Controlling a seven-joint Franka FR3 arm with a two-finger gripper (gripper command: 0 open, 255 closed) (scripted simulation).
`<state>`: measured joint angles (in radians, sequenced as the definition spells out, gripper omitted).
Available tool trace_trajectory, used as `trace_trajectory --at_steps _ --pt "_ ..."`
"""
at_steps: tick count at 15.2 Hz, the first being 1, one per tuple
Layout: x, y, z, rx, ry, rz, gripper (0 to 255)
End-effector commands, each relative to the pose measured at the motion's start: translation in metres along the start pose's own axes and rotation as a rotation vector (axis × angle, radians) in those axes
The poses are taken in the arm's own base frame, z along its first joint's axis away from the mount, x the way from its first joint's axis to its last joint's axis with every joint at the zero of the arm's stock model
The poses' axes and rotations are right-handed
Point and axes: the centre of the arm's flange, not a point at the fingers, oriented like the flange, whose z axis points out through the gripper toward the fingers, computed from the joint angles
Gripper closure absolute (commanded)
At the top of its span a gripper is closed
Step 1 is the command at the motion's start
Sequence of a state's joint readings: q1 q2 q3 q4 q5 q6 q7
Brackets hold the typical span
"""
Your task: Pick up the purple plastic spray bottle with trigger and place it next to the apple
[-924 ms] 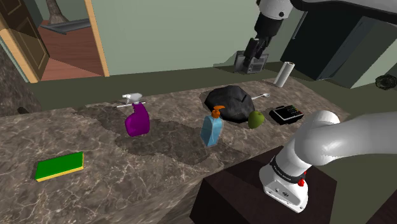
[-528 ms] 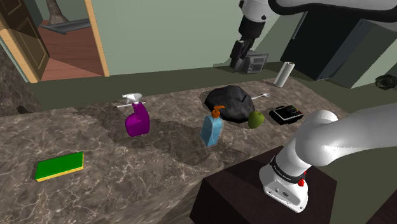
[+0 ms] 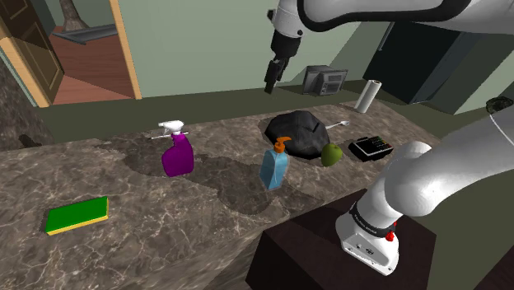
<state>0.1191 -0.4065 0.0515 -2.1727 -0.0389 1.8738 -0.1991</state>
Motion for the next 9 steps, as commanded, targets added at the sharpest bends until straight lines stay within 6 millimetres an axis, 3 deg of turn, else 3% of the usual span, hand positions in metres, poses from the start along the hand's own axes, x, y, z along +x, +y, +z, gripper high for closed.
trace_trajectory --at_steps 1,9 --pt "0.018 -0.008 0.010 0.010 0.007 -0.055 0" --pt "0.099 -0.052 0.049 0.049 0.033 -0.269 0"
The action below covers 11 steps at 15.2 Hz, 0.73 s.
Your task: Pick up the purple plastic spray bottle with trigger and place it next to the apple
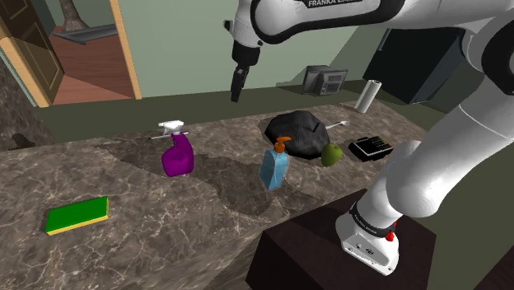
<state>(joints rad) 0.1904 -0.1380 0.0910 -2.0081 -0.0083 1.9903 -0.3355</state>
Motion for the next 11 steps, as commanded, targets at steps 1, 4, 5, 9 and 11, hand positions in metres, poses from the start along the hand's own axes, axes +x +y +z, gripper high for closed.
trace_trajectory --at_steps 1,4,5,9,11 --pt "0.021 -0.008 0.012 0.010 0.007 -0.055 0" --pt "0.052 -0.023 0.027 0.025 0.016 -0.136 0" --pt "0.062 -0.028 0.032 0.030 0.020 -0.162 0" --pt "0.102 -0.052 0.051 0.050 0.033 -0.269 0" --pt "0.120 -0.066 0.060 0.060 0.039 -0.323 0"
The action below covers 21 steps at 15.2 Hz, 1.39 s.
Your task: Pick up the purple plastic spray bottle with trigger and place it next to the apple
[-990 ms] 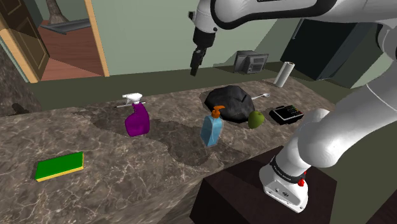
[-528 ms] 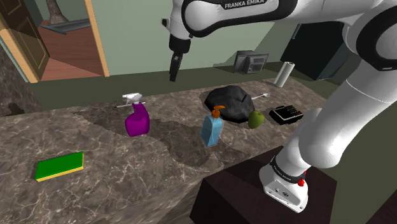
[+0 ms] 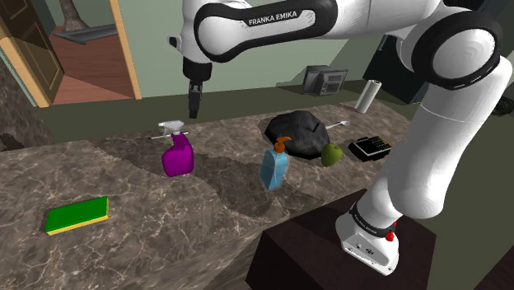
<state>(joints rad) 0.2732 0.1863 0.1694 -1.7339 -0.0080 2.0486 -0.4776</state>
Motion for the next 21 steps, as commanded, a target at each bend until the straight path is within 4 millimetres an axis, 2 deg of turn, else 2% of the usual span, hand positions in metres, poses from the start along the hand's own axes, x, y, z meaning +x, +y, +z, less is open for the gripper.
trace_trajectory --at_steps 1,4,5,12,20,21 --pt "0.020 -0.007 0.011 0.010 0.007 -0.055 0" --pt "0.051 -0.022 0.027 0.025 0.017 -0.135 0" --pt "0.053 -0.023 0.028 0.026 0.017 -0.140 0" --pt "0.054 -0.024 0.068 0.026 0.017 -0.140 0" --pt "0.054 -0.024 0.068 0.026 0.017 -0.140 0" --pt "0.054 -0.024 0.068 0.026 0.017 -0.140 255"
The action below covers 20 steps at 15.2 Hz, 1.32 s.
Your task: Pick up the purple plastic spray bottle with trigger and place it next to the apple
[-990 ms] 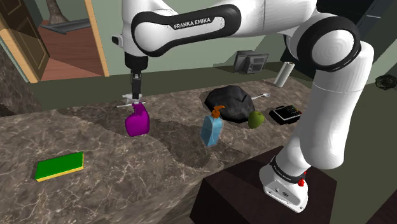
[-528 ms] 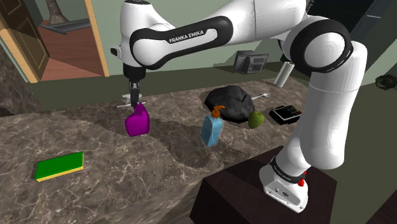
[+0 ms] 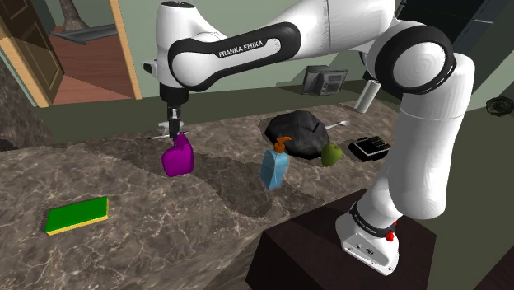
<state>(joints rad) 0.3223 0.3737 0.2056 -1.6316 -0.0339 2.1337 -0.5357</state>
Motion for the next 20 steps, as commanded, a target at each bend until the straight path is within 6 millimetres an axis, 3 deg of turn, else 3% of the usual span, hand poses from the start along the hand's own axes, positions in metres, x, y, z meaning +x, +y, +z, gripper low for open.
trace_trajectory --at_steps 1,9,20 --pt "0.000 0.000 0.000 0.000 0.000 0.000 255" --pt "0.000 0.000 0.000 0.000 0.000 0.000 255" --pt "0.008 0.002 -0.057 0.000 0.000 0.000 255"
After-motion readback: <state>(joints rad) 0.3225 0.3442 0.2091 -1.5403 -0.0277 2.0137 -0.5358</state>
